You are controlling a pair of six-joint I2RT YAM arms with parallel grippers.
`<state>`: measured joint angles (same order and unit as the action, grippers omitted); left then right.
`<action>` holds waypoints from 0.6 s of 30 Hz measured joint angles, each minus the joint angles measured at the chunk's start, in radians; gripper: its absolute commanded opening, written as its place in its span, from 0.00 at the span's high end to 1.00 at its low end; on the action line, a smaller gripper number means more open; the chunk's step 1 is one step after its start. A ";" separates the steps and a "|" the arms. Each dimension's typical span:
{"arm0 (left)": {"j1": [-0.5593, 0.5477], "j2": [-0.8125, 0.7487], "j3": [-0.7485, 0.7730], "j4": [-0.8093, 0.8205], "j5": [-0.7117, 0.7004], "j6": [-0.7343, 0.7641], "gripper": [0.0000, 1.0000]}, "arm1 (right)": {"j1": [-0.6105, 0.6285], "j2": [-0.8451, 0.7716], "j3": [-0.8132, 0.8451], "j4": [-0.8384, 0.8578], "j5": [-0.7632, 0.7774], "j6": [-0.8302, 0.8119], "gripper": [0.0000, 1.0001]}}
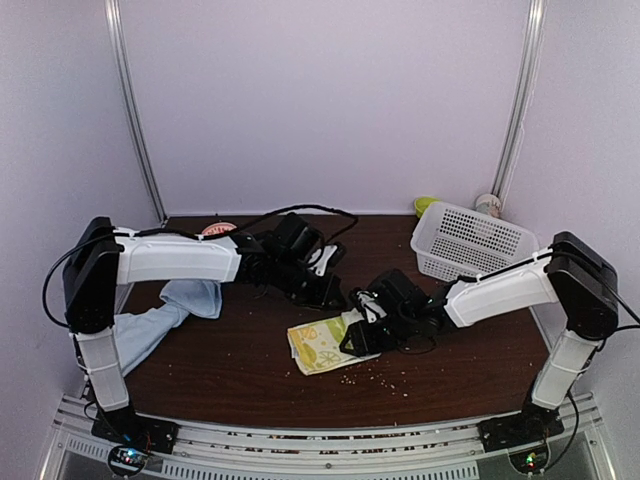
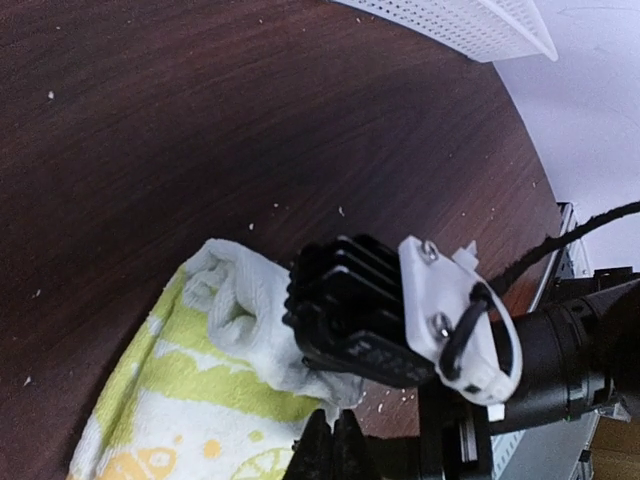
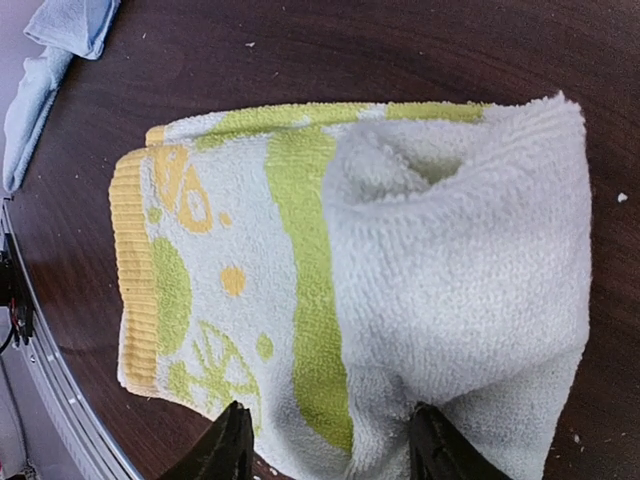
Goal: Roll the towels
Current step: Roll the towel from the center of the board.
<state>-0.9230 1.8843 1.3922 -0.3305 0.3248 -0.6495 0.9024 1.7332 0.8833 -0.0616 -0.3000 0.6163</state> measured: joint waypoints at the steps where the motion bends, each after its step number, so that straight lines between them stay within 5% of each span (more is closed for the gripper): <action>1: 0.000 0.021 0.012 0.010 0.011 -0.003 1.00 | -0.001 -0.002 -0.004 0.006 0.000 0.000 0.46; 12: 0.003 0.157 0.061 0.051 0.106 -0.035 1.00 | -0.006 -0.009 -0.023 0.035 -0.010 0.000 0.45; 18: 0.015 0.229 0.091 0.093 0.156 -0.063 1.00 | -0.007 -0.019 -0.032 0.041 -0.016 0.000 0.36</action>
<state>-0.9077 2.1136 1.4830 -0.2379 0.4812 -0.7124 0.8955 1.7138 0.8513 -0.0208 -0.3161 0.6163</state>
